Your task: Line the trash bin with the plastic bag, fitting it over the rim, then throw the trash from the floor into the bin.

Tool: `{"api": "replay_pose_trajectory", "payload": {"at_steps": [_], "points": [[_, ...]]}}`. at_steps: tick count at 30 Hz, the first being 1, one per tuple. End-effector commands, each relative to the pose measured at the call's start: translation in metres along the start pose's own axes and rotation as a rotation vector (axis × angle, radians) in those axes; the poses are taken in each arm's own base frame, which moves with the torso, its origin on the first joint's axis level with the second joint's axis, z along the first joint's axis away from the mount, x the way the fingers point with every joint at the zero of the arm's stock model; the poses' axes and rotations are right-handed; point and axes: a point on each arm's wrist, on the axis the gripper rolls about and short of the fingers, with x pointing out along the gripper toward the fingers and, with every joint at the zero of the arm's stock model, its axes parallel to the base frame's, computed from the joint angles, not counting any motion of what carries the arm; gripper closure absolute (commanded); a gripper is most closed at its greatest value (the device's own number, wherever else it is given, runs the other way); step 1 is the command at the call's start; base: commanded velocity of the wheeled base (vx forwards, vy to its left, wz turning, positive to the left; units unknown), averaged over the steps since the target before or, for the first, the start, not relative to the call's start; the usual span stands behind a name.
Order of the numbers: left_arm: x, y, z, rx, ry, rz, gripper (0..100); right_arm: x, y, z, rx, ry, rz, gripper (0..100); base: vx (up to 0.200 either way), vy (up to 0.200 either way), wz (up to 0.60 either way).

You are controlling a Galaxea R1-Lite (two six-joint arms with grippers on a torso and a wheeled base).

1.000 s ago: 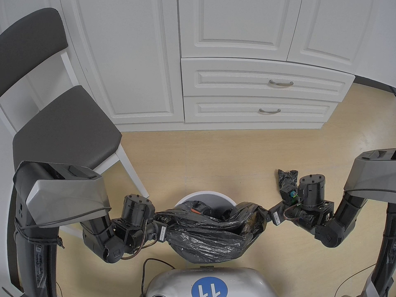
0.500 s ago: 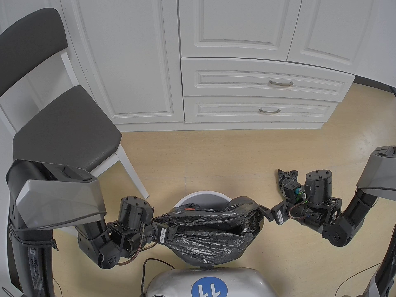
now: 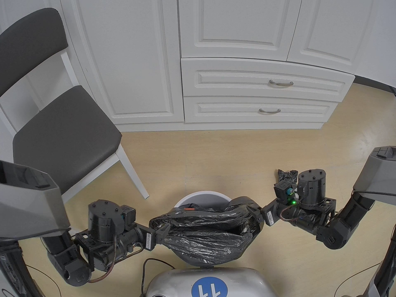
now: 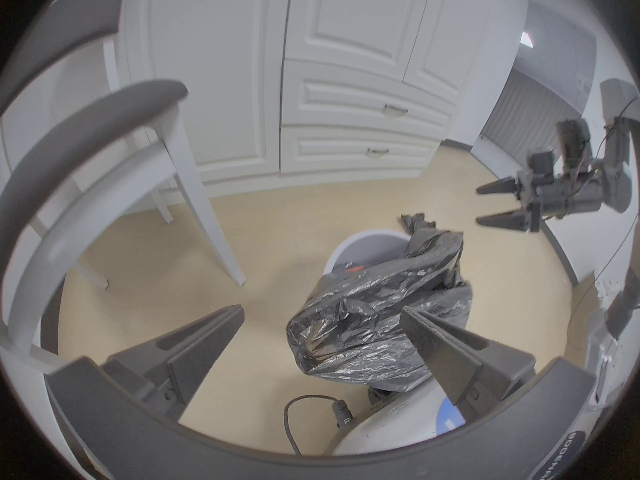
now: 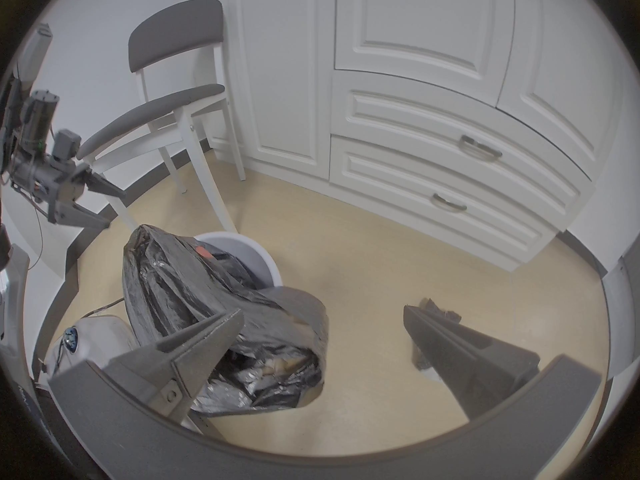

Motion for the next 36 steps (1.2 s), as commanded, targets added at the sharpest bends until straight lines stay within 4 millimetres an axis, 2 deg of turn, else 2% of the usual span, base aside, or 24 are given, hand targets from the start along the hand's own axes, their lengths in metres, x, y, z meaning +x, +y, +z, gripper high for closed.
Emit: {"api": "replay_pose_trajectory", "payload": {"at_steps": [1,3,4,7,9,14,19,22,23,29,32,36], "points": [[-0.047,-0.001,0.017,-0.056,-0.121,-0.041,0,0.001,0.017,0.033,-0.102,-0.021,-0.018,0,0.0,0.0,0.0],[-0.061,-0.003,0.018,-0.084,-0.146,-0.062,0,-0.006,0.022,0.044,-0.135,0.016,-0.02,0,0.0,0.0,0.0],[-0.062,-0.003,0.019,-0.084,-0.147,-0.065,0,-0.006,0.023,0.044,-0.136,0.018,-0.018,0,0.0,0.0,0.0],[-0.084,-0.003,0.021,-0.082,-0.192,-0.091,0,-0.012,0.03,0.051,-0.15,0.037,-0.017,0,0.0,0.0,0.0],[-0.099,-0.002,0.025,-0.089,-0.243,-0.11,0,-0.012,0.034,0.054,-0.165,0.049,-0.038,0,0.0,0.0,0.0],[-0.118,0.001,0.024,-0.093,-0.282,-0.122,0,-0.008,0.044,0.069,-0.203,0.101,-0.01,0,0.0,0.0,0.0],[-0.119,0.002,0.025,-0.105,-0.283,-0.096,0,0.001,0.056,0.081,-0.259,0.143,0.001,0,0.0,0.0,0.0],[-0.116,0.002,0.023,-0.112,-0.27,-0.092,0,0.007,0.063,0.082,-0.3,0.16,0.003,0,0.0,0.0,0.0],[-0.113,0.002,0.021,-0.109,-0.252,-0.086,0,0.015,0.073,0.076,-0.33,0.178,0.022,0,0.0,0.0,0.0],[-0.104,0.005,0.017,-0.099,-0.214,-0.052,0,0.041,0.099,0.053,-0.414,0.235,0.072,0,0.0,0.0,0.0],[-0.104,0.008,0.018,-0.102,-0.222,-0.04,0,0.047,0.104,0.046,-0.465,0.248,0.086,0,0.0,0.0,0.0],[-0.104,0.008,0.017,-0.096,-0.212,-0.038,0,0.058,0.108,0.047,-0.506,0.237,0.086,0,0.0,0.0,0.0]]}}
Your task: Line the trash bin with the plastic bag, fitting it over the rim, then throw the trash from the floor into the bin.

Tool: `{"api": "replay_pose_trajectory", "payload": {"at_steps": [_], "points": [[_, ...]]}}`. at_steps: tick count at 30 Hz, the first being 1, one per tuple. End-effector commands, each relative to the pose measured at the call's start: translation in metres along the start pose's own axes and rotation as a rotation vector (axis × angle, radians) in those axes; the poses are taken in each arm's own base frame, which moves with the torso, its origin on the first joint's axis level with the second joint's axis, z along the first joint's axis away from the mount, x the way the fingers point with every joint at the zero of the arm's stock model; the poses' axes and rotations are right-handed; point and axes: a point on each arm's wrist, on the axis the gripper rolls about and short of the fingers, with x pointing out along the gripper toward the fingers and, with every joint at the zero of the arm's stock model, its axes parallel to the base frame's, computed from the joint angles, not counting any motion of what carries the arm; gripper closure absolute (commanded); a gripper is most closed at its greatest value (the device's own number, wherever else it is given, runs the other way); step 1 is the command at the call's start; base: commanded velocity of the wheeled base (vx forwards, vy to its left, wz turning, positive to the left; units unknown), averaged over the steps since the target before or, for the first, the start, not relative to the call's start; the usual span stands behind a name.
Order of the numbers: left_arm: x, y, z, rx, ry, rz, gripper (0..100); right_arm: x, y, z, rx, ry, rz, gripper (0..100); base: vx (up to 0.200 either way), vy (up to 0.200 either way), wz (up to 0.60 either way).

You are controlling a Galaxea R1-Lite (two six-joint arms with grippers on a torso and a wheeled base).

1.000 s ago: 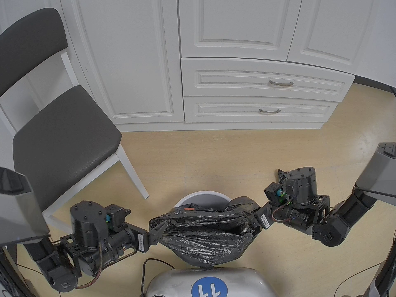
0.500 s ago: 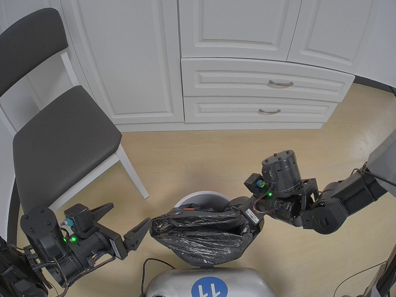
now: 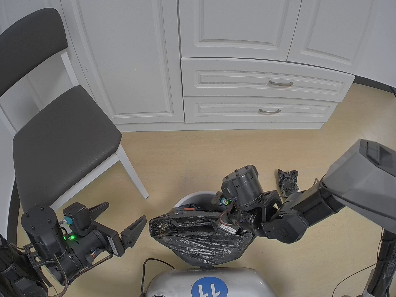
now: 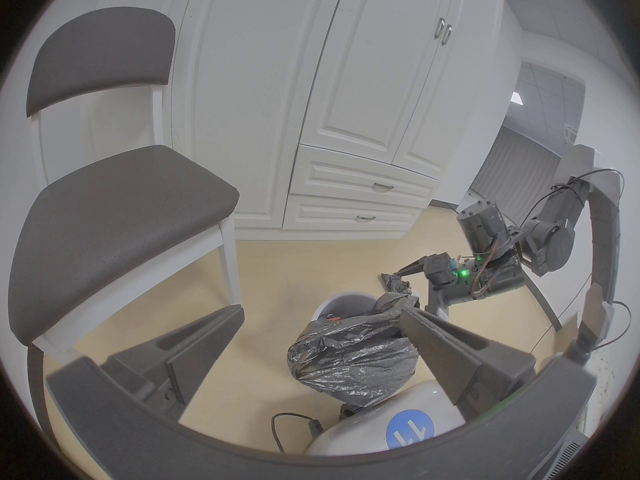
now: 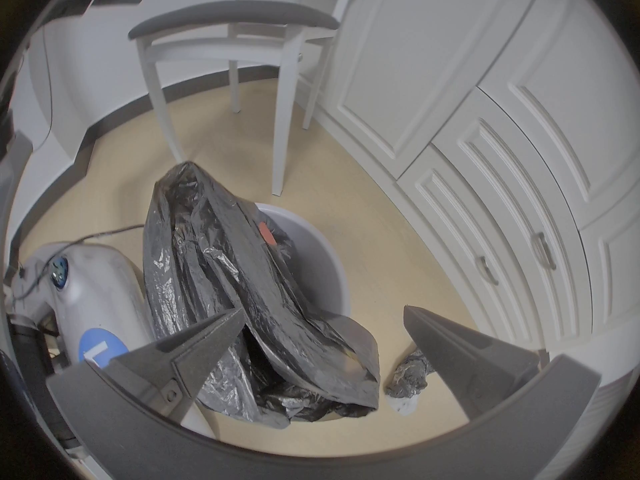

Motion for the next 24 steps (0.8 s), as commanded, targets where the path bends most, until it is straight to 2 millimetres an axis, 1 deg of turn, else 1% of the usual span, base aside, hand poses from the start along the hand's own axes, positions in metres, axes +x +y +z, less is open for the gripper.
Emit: {"api": "replay_pose_trajectory", "payload": {"at_steps": [1,2,3,4,8,11,12,13,14,15,16,24], "points": [[0.0,0.002,-0.006,0.007,0.034,0.014,0,0.02,0.013,-0.003,-0.033,0.022,0.017,0,0.0,0.0,0.0],[0.0,0.003,-0.006,0.007,0.037,0.016,0,0.025,0.012,0.0,-0.029,0.015,0.011,0,0.0,0.0,0.0],[0.0,0.003,-0.006,0.007,0.037,0.016,0,0.025,0.012,0.0,-0.029,0.015,0.011,0,0.0,0.0,0.0],[0.001,0.003,-0.007,0.005,0.041,0.019,0,0.032,0.012,0.001,-0.026,0.016,0.008,0,0.0,0.0,0.0],[0.002,0.005,-0.008,0.007,0.045,0.031,0,0.04,0.016,-0.002,-0.028,0.027,0.013,0,0.0,0.0,0.0],[0.004,0.009,-0.009,0.01,0.054,0.048,0,0.058,0.02,-0.004,-0.018,0.04,0.01,0,0.0,0.0,0.0],[0.005,0.009,-0.009,0.01,0.058,0.052,0,0.063,0.019,-0.005,-0.011,0.042,0.005,0,0.0,0.0,0.0],[0.005,0.009,-0.009,0.01,0.058,0.052,0,0.063,0.019,-0.005,-0.011,0.042,0.005,0,0.0,0.0,0.0],[0.005,0.01,-0.009,0.009,0.056,0.055,0,0.071,0.015,-0.006,0.002,0.046,-0.009,0,0.0,0.0,0.0],[0.005,0.01,-0.009,0.009,0.056,0.055,0,0.071,0.014,-0.006,0.003,0.045,-0.01,0,0.0,0.0,0.0],[0.005,0.01,-0.009,0.008,0.053,0.056,0,0.072,0.012,-0.004,0.008,0.039,-0.016,100,0.0,0.0,0.0],[0.006,0.012,-0.009,0.007,0.055,0.065,0,0.067,-0.006,0.018,0.072,-0.017,-0.097,100,0.0,0.0,0.0]]}}
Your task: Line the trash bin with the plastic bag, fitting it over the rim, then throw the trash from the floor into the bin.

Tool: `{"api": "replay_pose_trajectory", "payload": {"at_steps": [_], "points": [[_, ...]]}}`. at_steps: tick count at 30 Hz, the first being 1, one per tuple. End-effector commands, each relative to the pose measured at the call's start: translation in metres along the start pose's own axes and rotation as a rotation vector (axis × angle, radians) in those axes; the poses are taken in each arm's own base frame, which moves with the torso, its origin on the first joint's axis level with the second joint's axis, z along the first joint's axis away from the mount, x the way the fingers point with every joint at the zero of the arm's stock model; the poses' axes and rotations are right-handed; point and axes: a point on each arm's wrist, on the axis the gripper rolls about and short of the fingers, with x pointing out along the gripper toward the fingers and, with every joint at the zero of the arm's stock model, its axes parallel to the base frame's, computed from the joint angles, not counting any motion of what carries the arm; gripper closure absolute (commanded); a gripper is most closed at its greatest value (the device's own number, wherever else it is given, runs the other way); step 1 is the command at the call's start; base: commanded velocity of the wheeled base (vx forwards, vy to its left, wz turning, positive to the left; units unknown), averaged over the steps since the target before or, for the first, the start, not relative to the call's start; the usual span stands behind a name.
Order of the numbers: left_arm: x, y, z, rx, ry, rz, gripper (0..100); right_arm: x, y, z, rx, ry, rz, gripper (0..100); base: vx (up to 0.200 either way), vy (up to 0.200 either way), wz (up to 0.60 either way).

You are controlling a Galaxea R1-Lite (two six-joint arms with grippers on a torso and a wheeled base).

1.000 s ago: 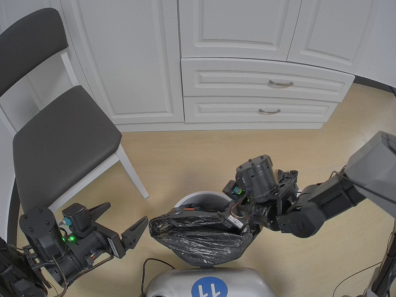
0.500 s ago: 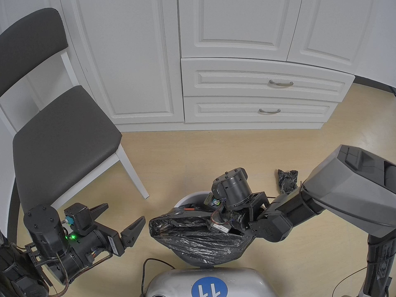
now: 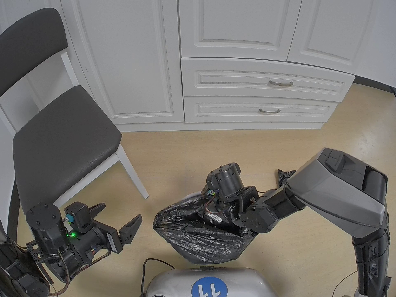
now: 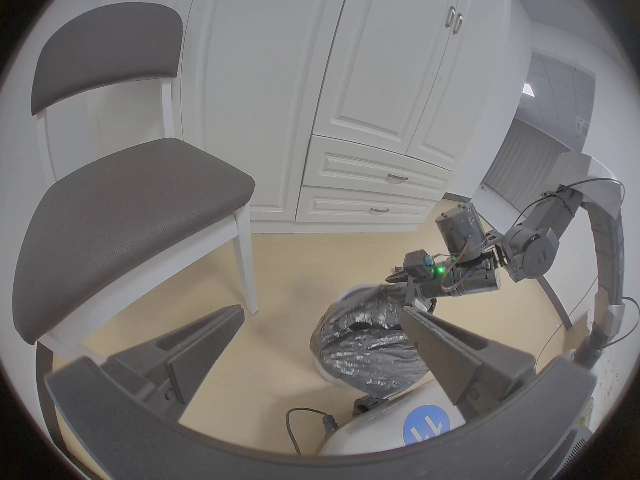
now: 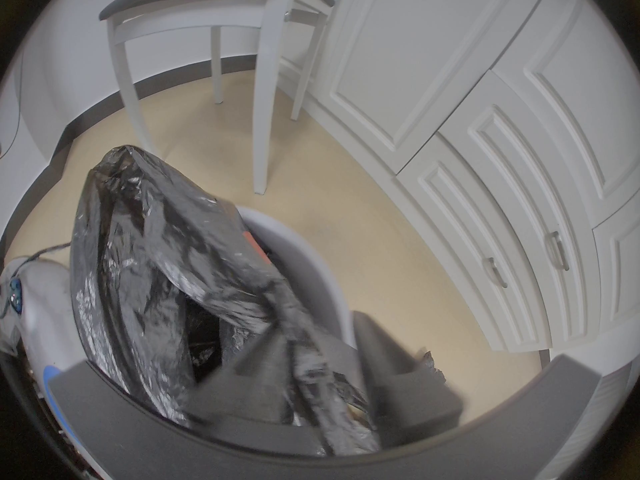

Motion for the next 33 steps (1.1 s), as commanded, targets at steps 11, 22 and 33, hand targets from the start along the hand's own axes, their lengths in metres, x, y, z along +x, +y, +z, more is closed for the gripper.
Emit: {"api": "replay_pose_trajectory", "payload": {"at_steps": [11,22,33], "points": [[0.001,0.002,-0.007,0.006,0.041,0.011,0,0.041,-0.001,0.016,0.206,-0.027,-0.126,100,0.0,0.0,0.0],[0.003,0.002,-0.01,0.008,0.059,0.014,0,0.067,0.003,0.018,0.322,-0.123,-0.189,100,0.0,0.0,0.0],[0.003,0.001,-0.011,0.005,0.059,0.011,0,0.035,-0.01,0.032,0.318,-0.145,-0.174,0,0.0,0.0,0.0]]}}
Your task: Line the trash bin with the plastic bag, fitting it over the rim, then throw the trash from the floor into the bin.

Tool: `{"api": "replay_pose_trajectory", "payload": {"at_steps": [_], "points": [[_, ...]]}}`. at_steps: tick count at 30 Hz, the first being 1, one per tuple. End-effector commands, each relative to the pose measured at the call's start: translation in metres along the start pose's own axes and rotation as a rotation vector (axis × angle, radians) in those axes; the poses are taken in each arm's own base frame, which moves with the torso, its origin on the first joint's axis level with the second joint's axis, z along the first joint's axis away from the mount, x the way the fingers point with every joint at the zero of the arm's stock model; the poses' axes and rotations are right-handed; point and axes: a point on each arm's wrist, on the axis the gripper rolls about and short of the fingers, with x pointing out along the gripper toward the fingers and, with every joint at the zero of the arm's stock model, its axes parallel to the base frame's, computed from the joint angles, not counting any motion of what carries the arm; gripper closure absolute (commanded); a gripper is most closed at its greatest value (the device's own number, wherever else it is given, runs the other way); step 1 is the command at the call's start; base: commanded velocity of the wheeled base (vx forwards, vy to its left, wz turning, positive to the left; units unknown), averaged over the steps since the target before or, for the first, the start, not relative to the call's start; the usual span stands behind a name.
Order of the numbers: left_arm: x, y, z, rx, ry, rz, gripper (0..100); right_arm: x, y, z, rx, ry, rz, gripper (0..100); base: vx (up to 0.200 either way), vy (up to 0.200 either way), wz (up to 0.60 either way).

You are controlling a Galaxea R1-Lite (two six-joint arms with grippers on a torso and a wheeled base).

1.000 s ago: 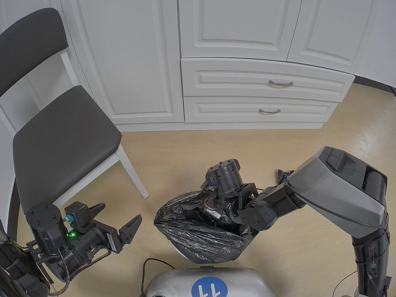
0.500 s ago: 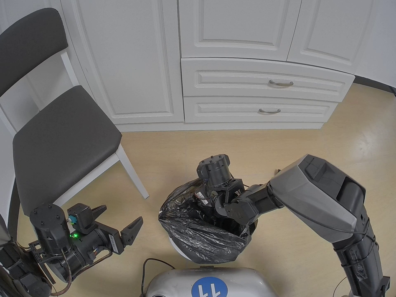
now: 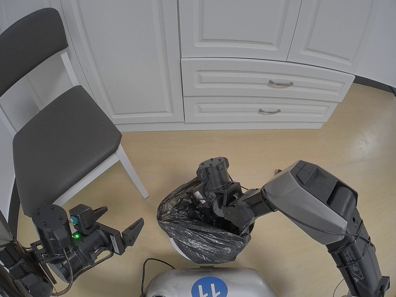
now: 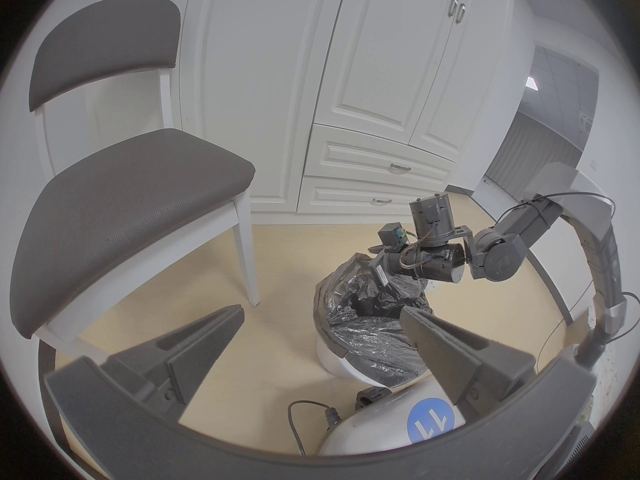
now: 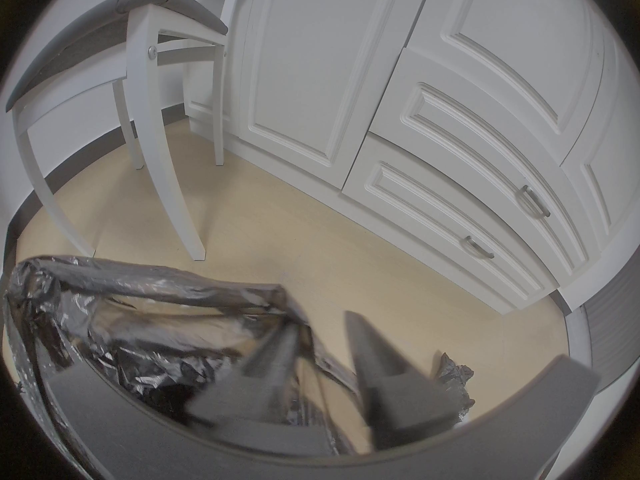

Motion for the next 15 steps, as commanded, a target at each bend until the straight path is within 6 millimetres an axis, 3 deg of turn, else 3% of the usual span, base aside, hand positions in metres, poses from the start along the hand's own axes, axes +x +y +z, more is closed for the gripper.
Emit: {"api": "replay_pose_trajectory", "payload": {"at_steps": [1,2,4,6,7,8,12,15], "points": [[-0.002,0.001,-0.004,0.001,0.021,0.0,0,-0.022,-0.009,0.015,-0.003,-0.016,0.013,0,0.0,0.0,0.0],[-0.002,0.0,-0.004,-0.006,0.016,-0.007,0,-0.037,-0.016,0.022,-0.012,-0.01,0.023,0,0.0,0.0,0.0],[-0.002,0.0,-0.004,-0.006,0.015,-0.01,0,-0.043,-0.018,0.024,-0.015,-0.007,0.026,0,0.0,0.0,0.0],[0.003,-0.003,-0.006,-0.007,0.014,-0.019,0,-0.076,-0.037,0.036,-0.035,0.022,0.042,0,0.0,0.0,0.0],[0.003,-0.003,-0.006,-0.007,0.013,-0.021,0,-0.078,-0.037,0.036,-0.037,0.024,0.044,0,0.0,0.0,0.0],[0.007,-0.006,-0.007,-0.028,0.001,-0.034,0,-0.093,-0.047,0.04,-0.037,0.03,0.046,0,0.0,0.0,0.0],[0.016,-0.01,-0.013,-0.084,0.013,-0.044,0,-0.116,-0.063,0.031,-0.022,0.056,0.045,0,0.0,0.0,0.0],[0.019,-0.011,-0.02,-0.07,0.051,-0.043,0,-0.134,-0.071,0.013,-0.002,0.108,0.054,0,0.0,0.0,0.0]]}}
